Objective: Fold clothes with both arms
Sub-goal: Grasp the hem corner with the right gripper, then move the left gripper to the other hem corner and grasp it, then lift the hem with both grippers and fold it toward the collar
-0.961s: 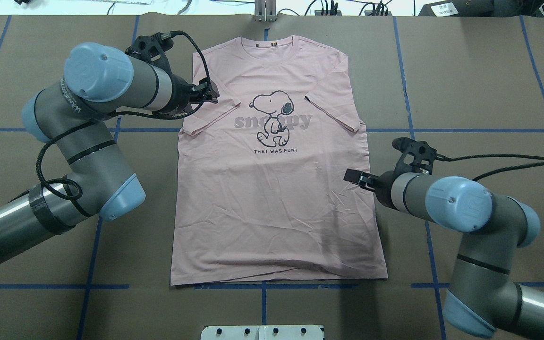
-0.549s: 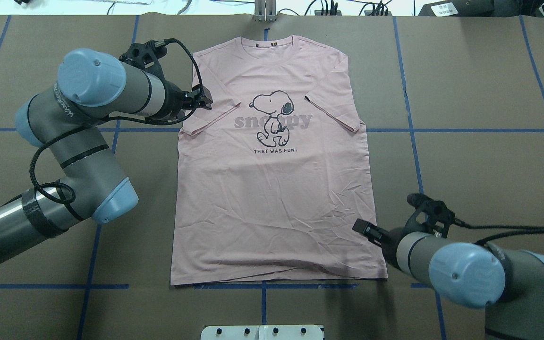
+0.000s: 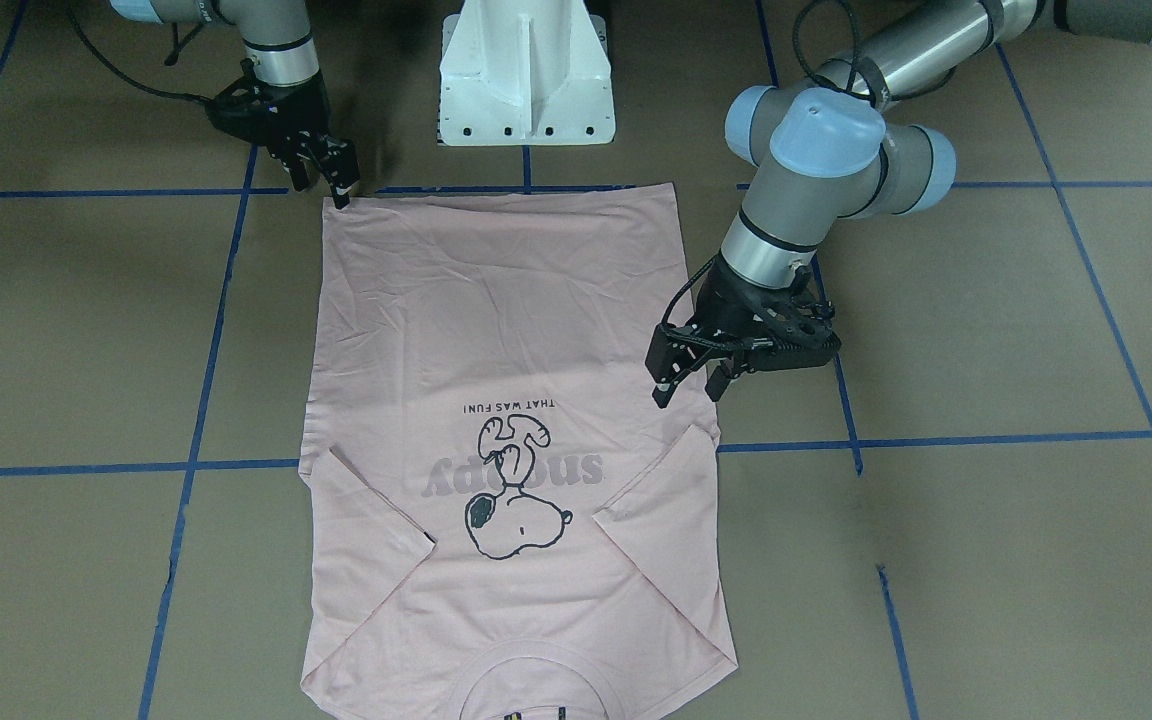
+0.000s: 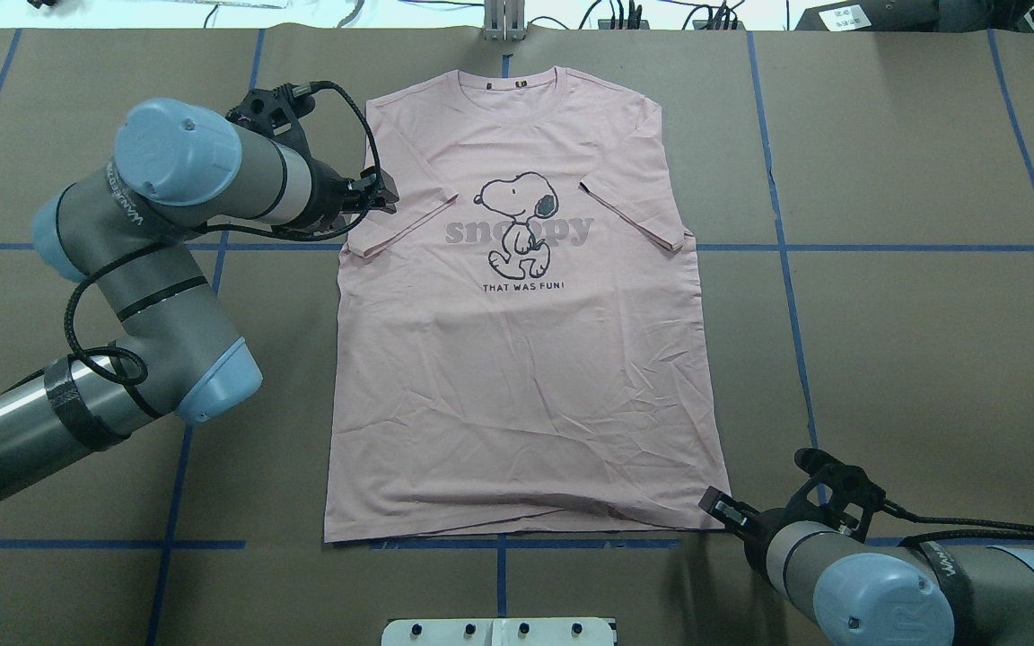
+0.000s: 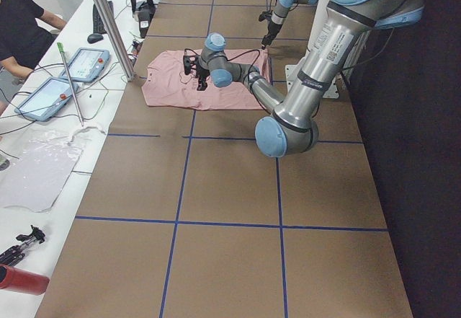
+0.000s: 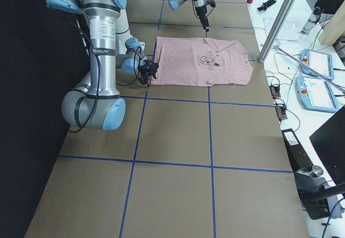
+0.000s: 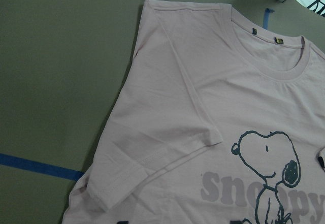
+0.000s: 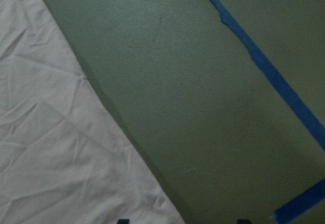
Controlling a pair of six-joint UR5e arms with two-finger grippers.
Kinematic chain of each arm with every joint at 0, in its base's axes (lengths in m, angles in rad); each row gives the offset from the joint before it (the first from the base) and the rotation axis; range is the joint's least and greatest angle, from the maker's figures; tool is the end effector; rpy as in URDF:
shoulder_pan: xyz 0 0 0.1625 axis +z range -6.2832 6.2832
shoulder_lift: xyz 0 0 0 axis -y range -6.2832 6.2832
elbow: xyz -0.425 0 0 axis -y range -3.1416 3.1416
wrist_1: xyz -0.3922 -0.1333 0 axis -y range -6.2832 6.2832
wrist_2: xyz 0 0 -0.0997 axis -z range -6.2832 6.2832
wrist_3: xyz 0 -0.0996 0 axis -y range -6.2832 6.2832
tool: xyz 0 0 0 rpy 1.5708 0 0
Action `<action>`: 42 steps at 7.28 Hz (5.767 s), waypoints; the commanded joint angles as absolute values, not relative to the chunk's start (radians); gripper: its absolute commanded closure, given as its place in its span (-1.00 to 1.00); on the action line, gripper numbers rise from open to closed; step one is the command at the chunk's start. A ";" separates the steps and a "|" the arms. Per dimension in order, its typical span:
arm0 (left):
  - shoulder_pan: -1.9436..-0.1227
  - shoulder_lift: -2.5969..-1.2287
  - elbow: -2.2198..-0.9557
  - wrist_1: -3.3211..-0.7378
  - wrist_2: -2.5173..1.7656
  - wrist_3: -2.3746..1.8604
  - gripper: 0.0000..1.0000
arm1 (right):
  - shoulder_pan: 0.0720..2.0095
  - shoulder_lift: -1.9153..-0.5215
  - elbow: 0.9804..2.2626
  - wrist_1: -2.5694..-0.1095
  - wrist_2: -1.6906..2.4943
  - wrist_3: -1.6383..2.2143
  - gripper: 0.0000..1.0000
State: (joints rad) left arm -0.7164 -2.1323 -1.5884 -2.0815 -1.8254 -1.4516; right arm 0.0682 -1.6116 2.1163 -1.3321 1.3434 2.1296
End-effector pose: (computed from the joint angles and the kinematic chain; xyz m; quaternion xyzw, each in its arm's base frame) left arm 0.4464 -0.5322 0.2638 0.1094 0.5140 -0.1866 0.8301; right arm -0.4533 -0.1871 0.4015 0.0149 -0.3757 0.3247 0.8679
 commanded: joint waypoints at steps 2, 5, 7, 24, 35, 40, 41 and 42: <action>-0.716 -2.116 -1.585 -2.085 -1.825 -1.451 -0.46 | 0.061 -1.609 2.112 -1.333 1.348 2.152 -0.27; -0.715 -2.112 -1.585 -2.086 -1.825 -1.451 -0.46 | 0.057 -1.577 2.105 -1.335 1.347 2.148 -0.27; -0.715 -2.112 -1.585 -2.086 -1.824 -1.451 -0.46 | 0.060 -1.574 2.095 -1.335 1.347 2.149 0.08; -0.167 -1.825 -2.045 -1.629 -1.608 -1.948 -0.29 | 0.094 -1.591 2.163 -1.335 1.345 2.137 1.00; -0.158 -1.873 -2.022 -1.629 -1.612 -1.948 1.00 | 0.097 -1.592 2.164 -1.335 1.345 2.126 1.00; -0.152 -1.832 -2.239 -1.493 -1.621 -1.944 1.00 | 0.012 -1.687 2.314 -1.335 1.344 2.128 1.00; -0.132 -1.815 -2.305 -1.441 -1.624 -1.936 1.00 | -0.001 -1.715 2.350 -1.335 1.344 2.128 1.00; -0.129 -1.810 -2.359 -1.375 -1.629 -1.931 1.00 | -0.009 -1.748 2.394 -1.335 1.344 2.129 1.00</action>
